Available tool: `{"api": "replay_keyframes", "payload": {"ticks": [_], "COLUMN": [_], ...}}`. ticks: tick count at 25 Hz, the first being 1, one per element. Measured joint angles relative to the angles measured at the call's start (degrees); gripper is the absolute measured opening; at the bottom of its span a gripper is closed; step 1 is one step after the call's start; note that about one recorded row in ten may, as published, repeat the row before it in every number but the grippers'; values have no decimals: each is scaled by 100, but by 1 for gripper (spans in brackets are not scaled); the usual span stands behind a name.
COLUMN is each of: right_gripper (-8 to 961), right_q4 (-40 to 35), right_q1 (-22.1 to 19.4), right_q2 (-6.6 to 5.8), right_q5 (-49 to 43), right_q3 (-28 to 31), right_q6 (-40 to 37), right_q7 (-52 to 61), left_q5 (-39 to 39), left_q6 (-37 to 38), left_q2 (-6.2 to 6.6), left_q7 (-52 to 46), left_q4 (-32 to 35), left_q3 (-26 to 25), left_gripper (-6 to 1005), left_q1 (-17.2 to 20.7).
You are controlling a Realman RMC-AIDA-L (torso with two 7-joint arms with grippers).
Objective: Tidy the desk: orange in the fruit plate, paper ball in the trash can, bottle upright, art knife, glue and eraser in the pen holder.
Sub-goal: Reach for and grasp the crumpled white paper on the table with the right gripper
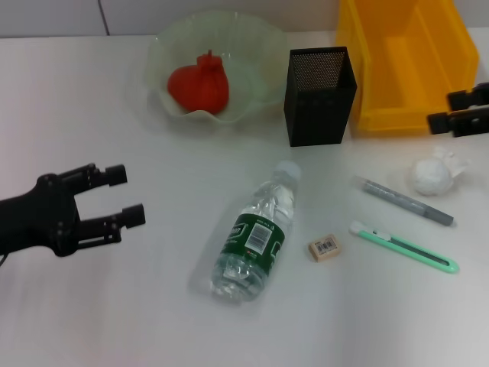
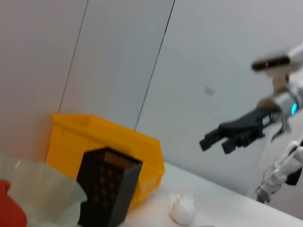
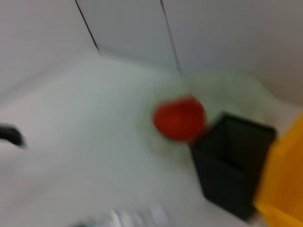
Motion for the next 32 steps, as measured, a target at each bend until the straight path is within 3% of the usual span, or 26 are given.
{"api": "replay_keyframes", "payload": {"ticks": [1,2,6,7,8,10,13,21,32], "right_gripper": [600,599,596,595,594,593,591,584,576], "right_q4": [-763,-763,-1470,-1470,-1240,-1105,-326,626,1362], "right_q1": [240,240,732,732,807,815,804,818,958], "right_q2": [-1,-1,85,85,161,188,214,216,225], "right_q5": [-638,-638,-2391,-2391,-2911,-3072,-3201,-3219,-3171], "right_q3": [-282,-282,-1184,-1184,-1528,-1655,-2116,-2609,-2877], "right_q6": [-316,-316,-438,-438,-146,1,608,1445,2051], "right_q7": [612,612,1480,1480,1658,1723,1878,1893,1908], "left_q5": [70,70,264,283,332,359,403,436,499], "left_q6": [1,1,-38,-54,-119,-195,-283,-378,-422], "left_q2": [5,5,-67,-80,-104,-130,-166,-222,-256], "left_q7": [2,2,15,29,71,76,78,72,53], "left_q4": [0,0,-7,-12,-50,-63,-65,-79,-91], "left_q3": [-7,-7,-9,-6,-16,-7,13,17,10], "left_gripper": [824,824,823,823,823,823,823,823,821], "left_q1": [26,26,20,16,-8,-30,-64,-98,-86]}}
